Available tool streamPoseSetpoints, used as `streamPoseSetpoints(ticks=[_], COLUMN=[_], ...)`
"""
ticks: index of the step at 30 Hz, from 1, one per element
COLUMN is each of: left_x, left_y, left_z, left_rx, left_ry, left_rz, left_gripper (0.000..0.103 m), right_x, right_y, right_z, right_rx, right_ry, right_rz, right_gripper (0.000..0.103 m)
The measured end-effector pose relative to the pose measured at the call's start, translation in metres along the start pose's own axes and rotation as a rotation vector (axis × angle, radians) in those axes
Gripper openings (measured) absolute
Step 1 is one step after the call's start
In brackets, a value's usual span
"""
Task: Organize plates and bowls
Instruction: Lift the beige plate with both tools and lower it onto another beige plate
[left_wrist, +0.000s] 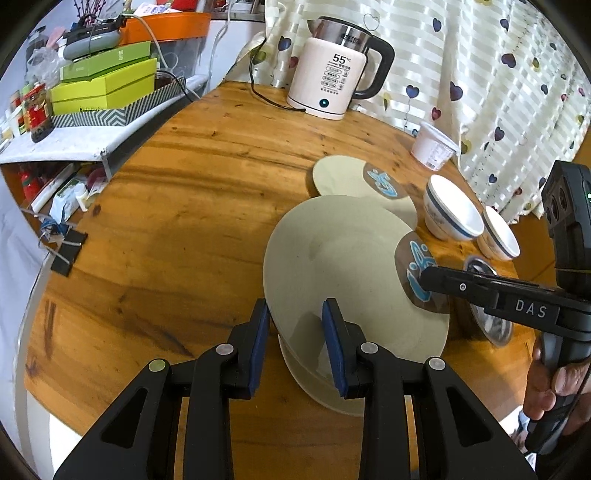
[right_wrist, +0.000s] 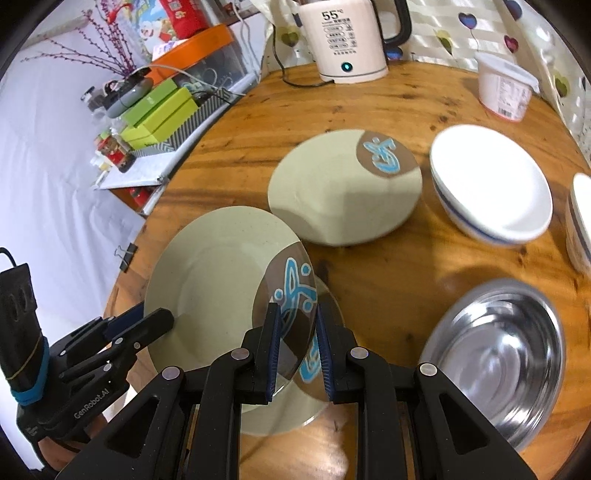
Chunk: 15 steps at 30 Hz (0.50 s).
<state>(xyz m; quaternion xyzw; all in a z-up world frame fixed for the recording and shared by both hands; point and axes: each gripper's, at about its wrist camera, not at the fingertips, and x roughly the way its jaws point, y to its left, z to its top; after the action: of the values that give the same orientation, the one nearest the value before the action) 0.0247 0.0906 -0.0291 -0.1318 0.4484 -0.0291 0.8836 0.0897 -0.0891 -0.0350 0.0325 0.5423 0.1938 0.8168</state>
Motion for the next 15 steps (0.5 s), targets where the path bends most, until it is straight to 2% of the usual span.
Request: streamPoseSetpoints(ticks=[15], left_x=[0.007], left_y=[-0.013], left_z=[-0.018], left_rx=[0.020], left_ry=[0.030], left_rz=[0.008], left_gripper=[0.031], right_x=[0.002], right_y=[-0.011], right_z=[-0.023], right_rx=[0.028], right_ry=[0.014], right_rz=[-0.027], right_gripper=[0.020])
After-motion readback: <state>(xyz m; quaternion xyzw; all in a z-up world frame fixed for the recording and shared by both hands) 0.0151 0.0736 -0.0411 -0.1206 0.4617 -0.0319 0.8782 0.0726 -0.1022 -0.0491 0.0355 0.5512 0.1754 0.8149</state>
